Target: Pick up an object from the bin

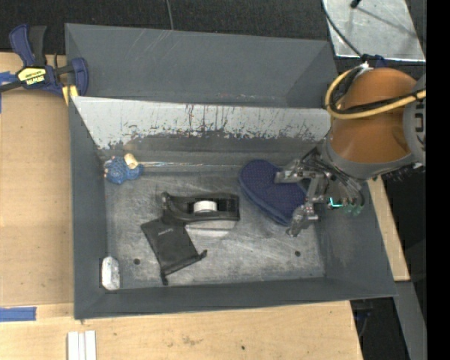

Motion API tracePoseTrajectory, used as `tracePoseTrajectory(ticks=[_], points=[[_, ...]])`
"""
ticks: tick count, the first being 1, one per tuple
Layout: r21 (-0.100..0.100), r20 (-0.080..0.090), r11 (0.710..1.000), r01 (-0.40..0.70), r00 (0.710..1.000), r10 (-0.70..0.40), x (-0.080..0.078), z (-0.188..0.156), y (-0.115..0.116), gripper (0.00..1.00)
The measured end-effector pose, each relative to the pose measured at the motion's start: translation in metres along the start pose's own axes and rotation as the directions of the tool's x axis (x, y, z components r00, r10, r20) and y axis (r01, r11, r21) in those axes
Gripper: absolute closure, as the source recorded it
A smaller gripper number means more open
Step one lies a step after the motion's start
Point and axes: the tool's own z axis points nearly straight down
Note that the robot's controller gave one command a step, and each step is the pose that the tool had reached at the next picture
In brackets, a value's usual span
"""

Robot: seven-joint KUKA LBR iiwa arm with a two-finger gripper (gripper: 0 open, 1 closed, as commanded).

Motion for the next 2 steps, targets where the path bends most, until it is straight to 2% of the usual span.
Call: tracePoseTrajectory(ticks=[1,2], points=[[0.006,0.018,0.998,0.068,0.998,-0.068,-0.0329,0.0642,0.0258,0.00],[0.007,0.042,0.998,0.069,0.997,-0.070,-0.0389,0.0605,0.0273,1.00]])
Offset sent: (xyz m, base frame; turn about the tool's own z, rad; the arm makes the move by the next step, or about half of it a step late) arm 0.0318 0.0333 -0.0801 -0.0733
